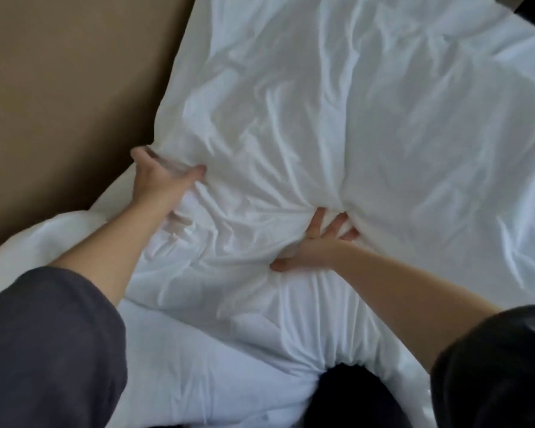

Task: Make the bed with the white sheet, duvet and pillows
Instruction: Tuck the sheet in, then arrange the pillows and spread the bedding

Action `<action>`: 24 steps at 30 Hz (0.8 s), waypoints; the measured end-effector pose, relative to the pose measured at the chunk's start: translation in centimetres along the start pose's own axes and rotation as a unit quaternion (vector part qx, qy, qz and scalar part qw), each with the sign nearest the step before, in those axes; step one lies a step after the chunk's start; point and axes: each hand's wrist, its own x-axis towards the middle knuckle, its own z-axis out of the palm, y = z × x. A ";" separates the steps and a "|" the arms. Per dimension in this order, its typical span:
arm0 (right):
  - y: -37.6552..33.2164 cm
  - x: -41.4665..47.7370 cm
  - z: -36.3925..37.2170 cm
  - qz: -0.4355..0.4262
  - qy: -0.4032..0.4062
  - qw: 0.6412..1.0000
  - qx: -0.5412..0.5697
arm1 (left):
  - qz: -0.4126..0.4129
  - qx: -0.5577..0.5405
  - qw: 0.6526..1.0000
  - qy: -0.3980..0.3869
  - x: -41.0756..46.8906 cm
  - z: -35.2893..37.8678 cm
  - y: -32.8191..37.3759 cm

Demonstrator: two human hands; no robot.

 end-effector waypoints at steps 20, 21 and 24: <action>4.1 11.4 -21.5 -0.108 0.385 0.908 -0.128 | 0.056 0.063 0.994 0.069 8.1 10.0 14.8; 3.9 12.5 -21.1 -0.116 0.373 0.911 -0.133 | 0.075 0.137 0.985 0.078 8.4 11.1 13.8; 3.5 14.0 -22.7 -0.127 0.348 0.922 -0.110 | 0.130 0.278 0.944 0.125 10.1 12.9 12.4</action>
